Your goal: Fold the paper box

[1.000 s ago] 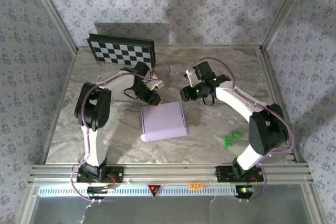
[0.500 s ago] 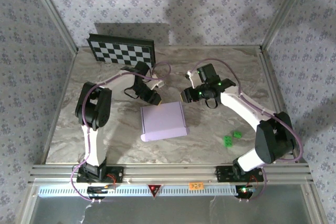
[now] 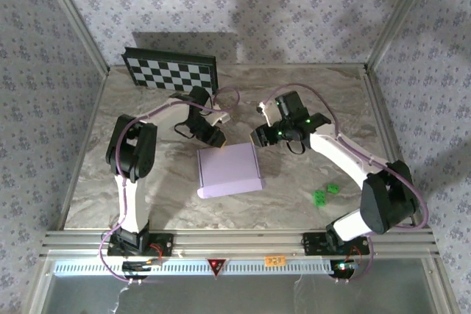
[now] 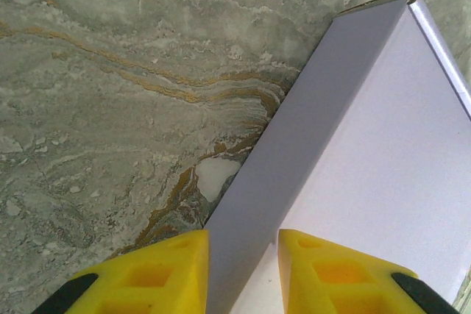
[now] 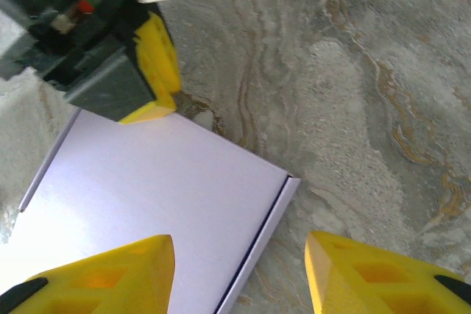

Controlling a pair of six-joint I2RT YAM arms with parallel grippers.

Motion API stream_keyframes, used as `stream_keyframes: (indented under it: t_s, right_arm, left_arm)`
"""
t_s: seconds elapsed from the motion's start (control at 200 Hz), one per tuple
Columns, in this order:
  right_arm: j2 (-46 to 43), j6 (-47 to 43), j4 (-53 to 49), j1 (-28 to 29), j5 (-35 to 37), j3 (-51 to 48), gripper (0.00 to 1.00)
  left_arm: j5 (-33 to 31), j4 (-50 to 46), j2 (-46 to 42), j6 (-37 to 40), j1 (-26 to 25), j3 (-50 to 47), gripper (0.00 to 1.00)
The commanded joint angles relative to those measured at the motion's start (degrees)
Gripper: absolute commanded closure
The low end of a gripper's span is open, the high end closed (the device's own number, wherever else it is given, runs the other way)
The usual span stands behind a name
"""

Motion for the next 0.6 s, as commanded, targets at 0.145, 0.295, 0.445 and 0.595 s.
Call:
stream_keyframes:
  t_s: [0.145, 0.295, 0.445, 0.595]
  right_arm:
    - [-5.2, -8.9, 4.1, 3.8, -2.2, -3.9, 0.48]
    - [-7.4, -15.3, 5.8, 6.7, -3.1, -6.5, 0.47]
    - [-9.0, -28.1, 4.3, 12.3, -5.5, -9.4, 0.40]
    - [-7.3, -36.7, -0.8, 18.8, -3.5, -9.0, 0.33]
  left_arm:
    - [-0.1, -2.0, 1.7, 1.5, -0.1, 1.7, 0.71]
    - [-0.9, -2.1, 1.9, 1.4, -0.1, 1.9, 0.74]
    - [-1.1, -2.4, 2.0, 1.4, -0.1, 2.1, 0.76]
    - [-2.0, -2.3, 2.1, 1.3, -0.1, 2.3, 0.77]
